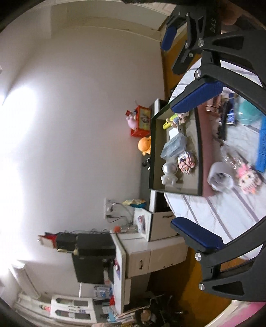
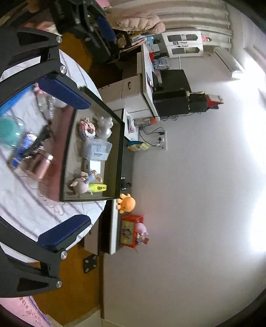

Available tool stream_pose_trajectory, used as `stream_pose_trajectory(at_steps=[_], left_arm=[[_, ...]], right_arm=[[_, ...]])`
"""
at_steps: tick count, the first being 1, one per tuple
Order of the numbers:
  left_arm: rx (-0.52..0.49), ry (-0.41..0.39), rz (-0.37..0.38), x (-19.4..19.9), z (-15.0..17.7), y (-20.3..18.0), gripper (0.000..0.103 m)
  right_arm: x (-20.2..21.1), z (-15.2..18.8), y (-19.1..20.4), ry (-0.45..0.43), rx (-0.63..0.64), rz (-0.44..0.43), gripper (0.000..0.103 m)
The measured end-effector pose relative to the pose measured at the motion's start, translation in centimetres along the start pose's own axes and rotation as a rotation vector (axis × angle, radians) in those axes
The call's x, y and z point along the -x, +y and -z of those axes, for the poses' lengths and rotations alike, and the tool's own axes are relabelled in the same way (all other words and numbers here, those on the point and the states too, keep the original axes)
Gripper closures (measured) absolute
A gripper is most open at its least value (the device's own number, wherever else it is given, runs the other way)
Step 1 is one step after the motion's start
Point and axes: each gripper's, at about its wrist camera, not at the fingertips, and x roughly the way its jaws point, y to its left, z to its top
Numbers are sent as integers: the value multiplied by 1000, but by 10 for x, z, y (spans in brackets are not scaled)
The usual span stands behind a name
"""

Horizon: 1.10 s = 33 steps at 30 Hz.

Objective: Organize rigid objects
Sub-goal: 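Withdraw both tools from the box back toward the remaining items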

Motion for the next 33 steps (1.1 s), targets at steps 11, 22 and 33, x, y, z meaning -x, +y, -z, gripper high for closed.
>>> stream_pose_trajectory(at_steps=[11, 22, 33], left_arm=[[-53, -126, -78, 78, 59, 12, 0], [-62, -103, -43, 71, 70, 9, 0], [-54, -13, -17, 51, 83, 15, 0]], right_arm=[[88, 66, 33, -208, 38, 144, 0], [85, 81, 42, -182, 40, 136, 0], [65, 91, 47, -108, 35, 125, 0]])
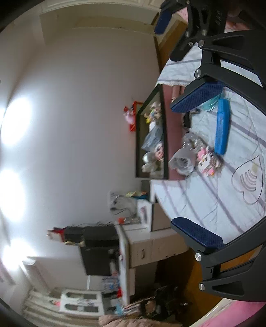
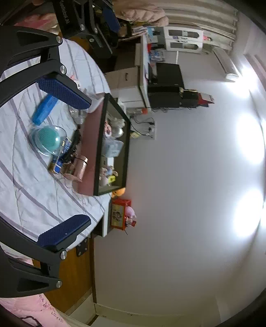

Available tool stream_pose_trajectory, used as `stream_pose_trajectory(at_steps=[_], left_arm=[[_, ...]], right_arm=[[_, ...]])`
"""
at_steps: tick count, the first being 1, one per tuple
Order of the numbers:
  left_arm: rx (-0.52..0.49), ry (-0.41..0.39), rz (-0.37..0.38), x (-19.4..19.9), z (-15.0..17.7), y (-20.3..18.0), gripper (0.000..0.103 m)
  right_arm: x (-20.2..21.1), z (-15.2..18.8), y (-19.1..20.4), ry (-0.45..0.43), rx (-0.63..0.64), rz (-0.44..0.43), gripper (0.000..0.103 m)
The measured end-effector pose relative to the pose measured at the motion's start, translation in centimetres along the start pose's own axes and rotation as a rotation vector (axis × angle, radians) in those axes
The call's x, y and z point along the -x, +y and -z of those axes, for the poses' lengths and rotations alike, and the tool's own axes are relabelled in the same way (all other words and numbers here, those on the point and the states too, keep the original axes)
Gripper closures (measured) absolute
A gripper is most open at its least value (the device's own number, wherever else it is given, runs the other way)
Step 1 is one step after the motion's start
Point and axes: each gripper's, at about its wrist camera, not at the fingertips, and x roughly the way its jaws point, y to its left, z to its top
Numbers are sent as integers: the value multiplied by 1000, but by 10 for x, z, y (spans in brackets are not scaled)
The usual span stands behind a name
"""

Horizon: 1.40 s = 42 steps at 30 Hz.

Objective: Organize rigid objects
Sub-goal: 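Withdraw both tools from the box back toward the remaining items, then grasp the pink-white block figure with the left tool while the right tool grasps the teal brush case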

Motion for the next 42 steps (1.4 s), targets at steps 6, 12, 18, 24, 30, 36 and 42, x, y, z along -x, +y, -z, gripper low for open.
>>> stream_pose_trajectory(at_steps=[6, 12, 18, 24, 30, 36, 42], left_arm=[[-16, 135, -4, -29, 24, 1, 0], [-9, 203, -9, -49, 34, 10, 0], [26, 259, 10, -67, 38, 21, 0], [-1, 356, 19, -89, 45, 23, 0], [15, 421, 49, -100, 45, 18, 0], [75, 485, 70, -117, 44, 10, 0], [39, 543, 0, -137, 46, 18, 0]], right_arm=[[-41, 17, 3, 180, -30, -6, 0], [-78, 33, 11, 310, -61, -17, 0], [-103, 40, 19, 422, -33, -26, 9], [-118, 48, 12, 494, -84, -113, 41], [-111, 49, 2, 486, -91, -121, 44], [-102, 54, -23, 486, -105, -102, 44], [-102, 56, -27, 476, -116, -114, 44]])
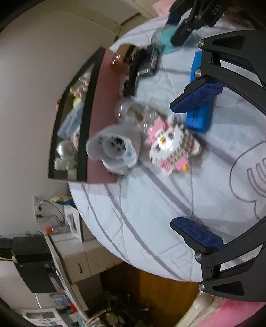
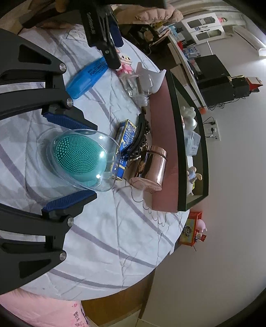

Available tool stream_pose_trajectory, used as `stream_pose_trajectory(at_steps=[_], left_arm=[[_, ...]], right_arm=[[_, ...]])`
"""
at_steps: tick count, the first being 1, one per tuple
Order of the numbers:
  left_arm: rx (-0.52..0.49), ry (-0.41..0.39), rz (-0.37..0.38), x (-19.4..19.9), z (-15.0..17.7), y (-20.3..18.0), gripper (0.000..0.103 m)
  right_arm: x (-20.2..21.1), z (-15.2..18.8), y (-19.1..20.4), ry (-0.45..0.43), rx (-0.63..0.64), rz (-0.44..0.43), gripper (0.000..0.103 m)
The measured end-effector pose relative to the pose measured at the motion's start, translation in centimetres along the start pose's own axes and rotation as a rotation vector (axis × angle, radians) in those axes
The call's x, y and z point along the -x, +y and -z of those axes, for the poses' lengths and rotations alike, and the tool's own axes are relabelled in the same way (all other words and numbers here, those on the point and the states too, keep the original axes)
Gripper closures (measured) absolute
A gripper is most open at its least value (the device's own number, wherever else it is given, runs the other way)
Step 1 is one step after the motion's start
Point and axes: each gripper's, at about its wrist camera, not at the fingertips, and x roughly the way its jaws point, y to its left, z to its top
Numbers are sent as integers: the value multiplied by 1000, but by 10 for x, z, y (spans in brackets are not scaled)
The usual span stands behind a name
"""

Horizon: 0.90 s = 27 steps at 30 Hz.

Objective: Organize rigid objects
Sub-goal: 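Grasp the pink-white block figure with the left tool while the right tool grasps the teal brush case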

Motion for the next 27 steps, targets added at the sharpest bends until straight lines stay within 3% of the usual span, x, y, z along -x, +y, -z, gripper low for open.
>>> stream_pose_trajectory(at_steps=[4, 7, 10, 11, 20, 27], left_arm=[[-26, 15, -27, -8, -5, -6, 2], [-32, 25, -19, -12, -8, -7, 10], [-47, 13, -21, -11, -9, -10, 31], [-51, 7, -9, -10, -9, -10, 46], [-29, -26, 34, 7, 0, -6, 46], [-28, -70, 52, 33, 4, -11, 46]], right_arm=[[-3, -2, 0, 2, 1, 7, 44], [-5, -2, -3, 13, -18, -7, 44], [-6, -2, -3, 14, -17, -2, 44], [-6, -2, -3, 16, -18, -1, 44], [-8, -4, -10, 21, -47, -41, 44], [5, 0, -4, -22, -27, -37, 44]])
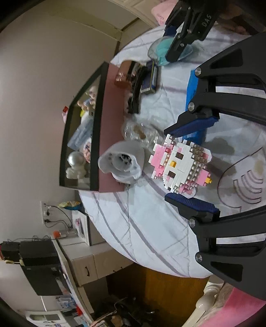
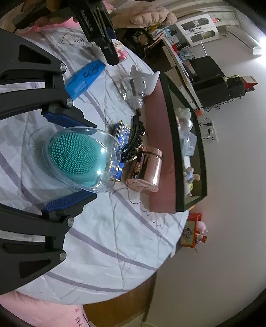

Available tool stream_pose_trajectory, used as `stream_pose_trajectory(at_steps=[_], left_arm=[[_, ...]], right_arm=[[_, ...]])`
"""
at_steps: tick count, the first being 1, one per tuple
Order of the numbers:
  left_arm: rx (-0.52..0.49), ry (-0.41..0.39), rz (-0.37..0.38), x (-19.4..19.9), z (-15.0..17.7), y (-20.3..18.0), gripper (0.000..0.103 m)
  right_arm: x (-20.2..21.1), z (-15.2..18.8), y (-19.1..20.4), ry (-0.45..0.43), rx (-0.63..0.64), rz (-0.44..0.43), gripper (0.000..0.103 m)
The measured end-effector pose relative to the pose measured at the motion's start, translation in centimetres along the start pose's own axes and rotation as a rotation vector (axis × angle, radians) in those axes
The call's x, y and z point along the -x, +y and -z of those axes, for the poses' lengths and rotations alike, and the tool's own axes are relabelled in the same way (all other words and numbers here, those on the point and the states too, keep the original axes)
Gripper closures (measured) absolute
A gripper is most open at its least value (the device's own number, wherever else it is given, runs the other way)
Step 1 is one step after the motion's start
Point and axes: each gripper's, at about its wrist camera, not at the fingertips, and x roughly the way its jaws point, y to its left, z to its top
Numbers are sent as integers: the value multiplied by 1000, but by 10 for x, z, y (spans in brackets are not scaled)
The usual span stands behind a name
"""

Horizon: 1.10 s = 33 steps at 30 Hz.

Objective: Organize rigid objects
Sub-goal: 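Grasp the pink-white block figure with the left tool while the right tool grasps the teal brush case, then lower the block figure and teal brush case into the pink box and open both tools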

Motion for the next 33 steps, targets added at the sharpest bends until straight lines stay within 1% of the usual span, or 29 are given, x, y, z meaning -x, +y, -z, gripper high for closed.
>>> stream_pose_trajectory(at_steps=[7, 13, 18, 22, 27, 30, 32, 33], left_arm=[[-32, -33, 22, 19, -5, -14, 46], [-34, -63, 35, 29, -8, -21, 46], [-45, -87, 36, 29, -20, -27, 46], [-77, -119, 52, 27, -46, -38, 46], [-98, -167, 68, 20, -88, -46, 46], [-105, -174, 83, 2, -117, -52, 47], [-104, -170, 60, -10, -131, -54, 46], [-102, -164, 60, -18, -139, -53, 46]], right_arm=[[18, -3, 9, -39, 20, -7, 44], [30, -10, 11, -68, 31, -8, 44], [34, -26, 12, -100, 43, -9, 44], [35, -48, 12, -138, 63, -7, 44], [22, -85, 14, -164, 97, -5, 44], [7, -109, 16, -168, 114, -17, 44], [-8, -125, 16, -164, 117, -17, 44], [-16, -133, 15, -159, 118, -16, 44]])
